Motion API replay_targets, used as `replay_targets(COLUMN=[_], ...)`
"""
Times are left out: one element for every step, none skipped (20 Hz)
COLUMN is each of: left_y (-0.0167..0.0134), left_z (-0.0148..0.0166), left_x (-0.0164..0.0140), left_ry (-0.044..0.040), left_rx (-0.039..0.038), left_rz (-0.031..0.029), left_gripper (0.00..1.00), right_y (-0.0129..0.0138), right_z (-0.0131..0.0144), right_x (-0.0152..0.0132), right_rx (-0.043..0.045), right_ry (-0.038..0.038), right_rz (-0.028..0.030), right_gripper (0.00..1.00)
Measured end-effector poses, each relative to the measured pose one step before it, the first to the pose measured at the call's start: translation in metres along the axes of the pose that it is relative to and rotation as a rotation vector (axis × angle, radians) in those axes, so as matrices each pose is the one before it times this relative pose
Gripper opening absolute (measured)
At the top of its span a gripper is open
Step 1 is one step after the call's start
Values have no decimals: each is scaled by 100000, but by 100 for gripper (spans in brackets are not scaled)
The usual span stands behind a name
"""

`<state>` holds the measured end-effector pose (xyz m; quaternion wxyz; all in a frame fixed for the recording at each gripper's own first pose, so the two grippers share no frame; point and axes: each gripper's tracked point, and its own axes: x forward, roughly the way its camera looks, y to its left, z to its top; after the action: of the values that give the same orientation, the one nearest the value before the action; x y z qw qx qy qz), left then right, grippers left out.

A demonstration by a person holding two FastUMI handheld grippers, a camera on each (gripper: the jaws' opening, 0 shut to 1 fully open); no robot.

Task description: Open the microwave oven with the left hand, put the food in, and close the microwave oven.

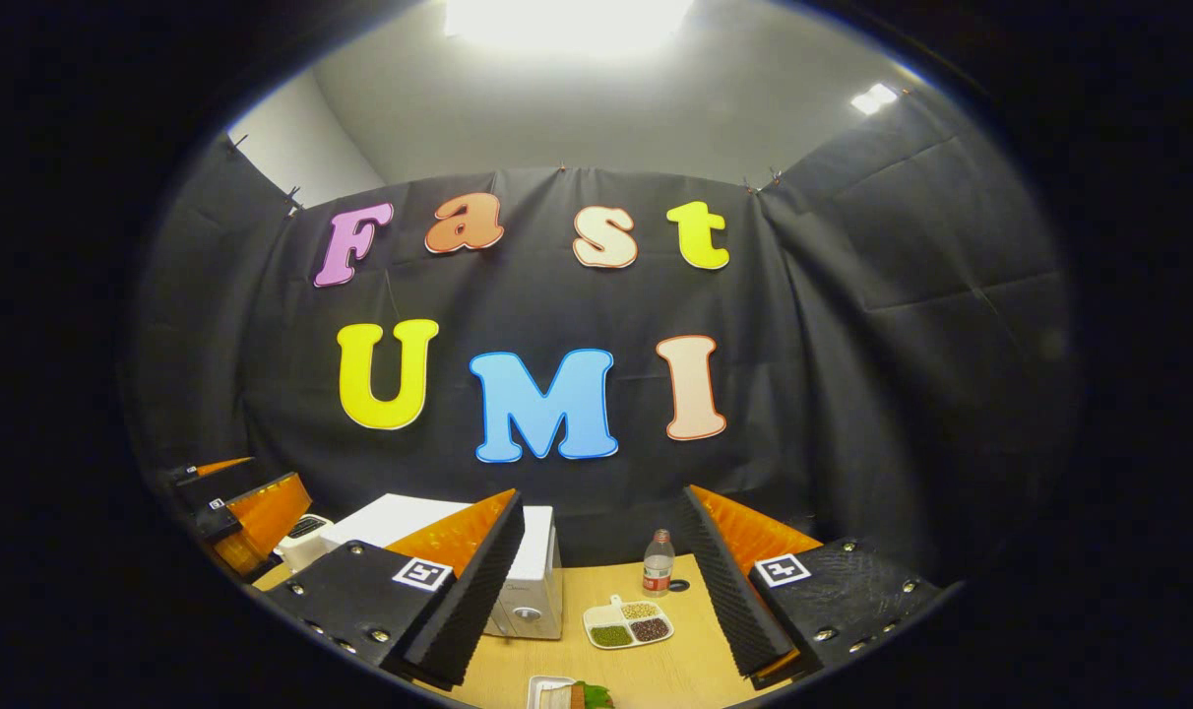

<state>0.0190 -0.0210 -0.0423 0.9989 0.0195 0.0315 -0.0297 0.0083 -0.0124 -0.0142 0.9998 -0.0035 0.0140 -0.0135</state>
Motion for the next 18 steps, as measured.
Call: replay_targets(left_y=[-185,-321,-561,-550,-248,-77,-8,-45,-132,-190,38,-28,-6,68,128,48,27,108], left_z=[-626,-553,-712,-545,-804,-915,-1243,-1105,-1376,-1512,-1791,-1515,-1782,-1387,-1193,-1095,-1354,-1342], left_x=[316,397,393,300,518,483,652,652,841,860,944,978,965,807,976,1056,1112,1316], left_ry=[561,823,695,620,956,1370,1682,1646,2053,2976,3080,2761,3205,2625,1692,1999,1921,2972], left_rx=[-306,-726,-1821,-1889,-1586,-586,-212,-43,-183,45,-4,-445,-775,-546,-355,434,819,1008], left_rz=[-304,-528,-1757,-1424,-766,348,264,467,181,326,432,267,271,569,570,596,532,443], left_gripper=[96,96,96,96,96,96,96,96,96,96,96,97,96,96,96,96,96,96], right_y=[-27,-110,-239,-220,-184,-144,-225,-377,-421,-522,-544,-534,-578,-541,-515,-567,-625,-423], right_z=[-160,-132,-320,-231,-299,-155,-237,-166,-213,-175,-394,-200,-318,-283,-352,-371,-413,-135], right_x=[120,183,152,223,203,188,265,224,299,191,223,254,200,182,244,248,293,212], right_rx=[193,-241,-556,-626,-415,-131,-16,-94,-197,-267,-237,-67,168,258,-24,-384,-353,-12], right_ry=[61,188,541,604,667,670,577,426,372,515,693,674,728,710,849,1092,987,600], right_rz=[491,35,-290,-199,85,179,-9,-133,-385,-708,-652,-708,-767,-534,-731,-1007,-873,-514], right_gripper=[96,96,96,92,96,96,96,96,96,96,96,96,96,96,96,96,96,96])
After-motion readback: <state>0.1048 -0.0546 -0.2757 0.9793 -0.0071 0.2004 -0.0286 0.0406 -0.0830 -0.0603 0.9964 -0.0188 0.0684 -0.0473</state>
